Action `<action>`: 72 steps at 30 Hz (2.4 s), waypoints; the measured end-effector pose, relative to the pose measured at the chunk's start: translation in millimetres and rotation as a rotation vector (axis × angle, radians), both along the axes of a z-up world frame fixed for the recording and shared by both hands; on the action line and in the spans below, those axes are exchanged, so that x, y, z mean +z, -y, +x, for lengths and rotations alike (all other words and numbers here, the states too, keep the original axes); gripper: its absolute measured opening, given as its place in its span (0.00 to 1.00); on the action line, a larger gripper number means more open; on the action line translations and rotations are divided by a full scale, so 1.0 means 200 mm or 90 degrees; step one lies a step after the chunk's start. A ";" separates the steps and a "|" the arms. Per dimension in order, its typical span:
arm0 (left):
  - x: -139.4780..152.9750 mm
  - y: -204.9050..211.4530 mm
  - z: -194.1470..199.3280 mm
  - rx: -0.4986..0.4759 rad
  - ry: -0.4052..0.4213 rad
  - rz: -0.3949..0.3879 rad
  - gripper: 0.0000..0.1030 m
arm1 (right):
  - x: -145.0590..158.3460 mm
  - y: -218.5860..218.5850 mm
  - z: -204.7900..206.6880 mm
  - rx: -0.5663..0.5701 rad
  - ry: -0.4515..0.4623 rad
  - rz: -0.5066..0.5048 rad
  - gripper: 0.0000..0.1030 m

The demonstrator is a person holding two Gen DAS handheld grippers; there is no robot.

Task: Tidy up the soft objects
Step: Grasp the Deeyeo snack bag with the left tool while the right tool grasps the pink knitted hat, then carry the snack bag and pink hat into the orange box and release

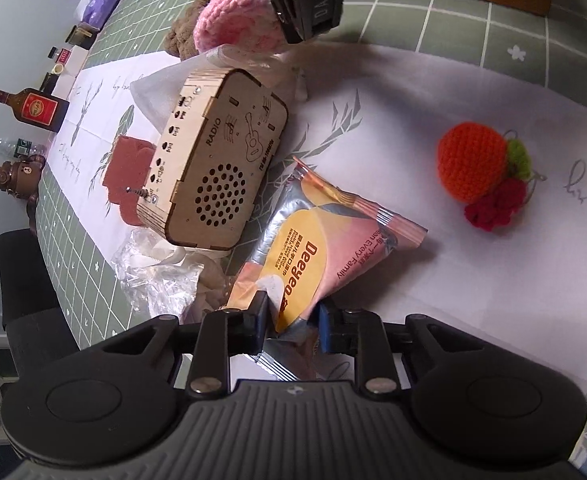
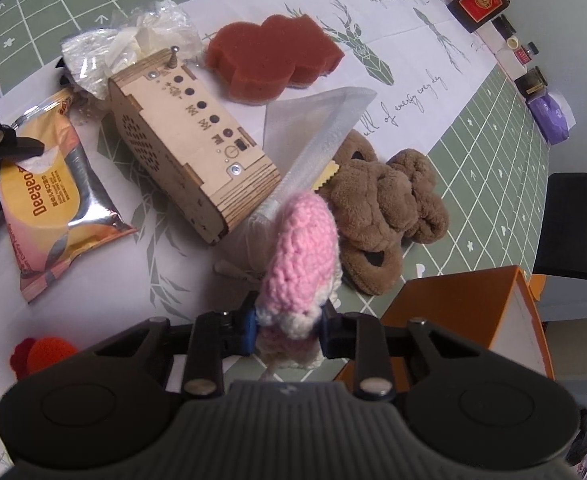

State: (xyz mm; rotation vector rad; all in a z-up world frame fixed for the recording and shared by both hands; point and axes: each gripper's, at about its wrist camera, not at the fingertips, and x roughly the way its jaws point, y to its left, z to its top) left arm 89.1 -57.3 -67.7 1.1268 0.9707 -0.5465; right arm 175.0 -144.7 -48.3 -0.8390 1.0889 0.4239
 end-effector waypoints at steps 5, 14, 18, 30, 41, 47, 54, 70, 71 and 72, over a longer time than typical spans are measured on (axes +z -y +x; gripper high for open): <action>0.11 0.00 0.00 0.036 0.001 -0.040 0.27 | 0.09 0.01 -0.07 0.008 0.008 0.008 0.27; 0.36 0.01 -0.03 0.079 0.024 -0.106 0.27 | 0.33 0.05 -0.23 0.032 0.038 0.041 0.27; 0.46 0.05 -0.04 0.094 0.045 -0.120 0.27 | 0.46 0.09 -0.29 0.028 0.058 0.055 0.27; 0.83 0.24 0.04 0.133 0.071 -0.275 0.27 | 0.75 0.39 -0.36 -0.041 0.125 0.076 0.27; 0.78 0.82 0.18 0.025 0.069 -0.283 0.27 | 0.66 0.91 -0.22 -0.183 0.098 0.055 0.27; 0.64 1.06 0.30 -0.009 0.045 -0.266 0.27 | 0.48 1.13 -0.12 -0.235 0.051 0.066 0.27; 0.44 1.19 0.38 -0.039 0.024 -0.233 0.27 | 0.26 1.26 -0.03 -0.261 -0.005 0.098 0.27; 0.18 1.23 0.41 -0.076 -0.009 -0.211 0.40 | 0.05 1.36 0.07 -0.291 -0.052 0.156 0.39; 0.19 1.23 0.41 -0.074 -0.012 -0.214 0.44 | 0.05 1.36 0.06 -0.292 -0.053 0.160 0.44; 0.19 1.23 0.40 -0.071 -0.013 -0.217 0.47 | 0.05 1.35 0.05 -0.291 -0.053 0.162 0.45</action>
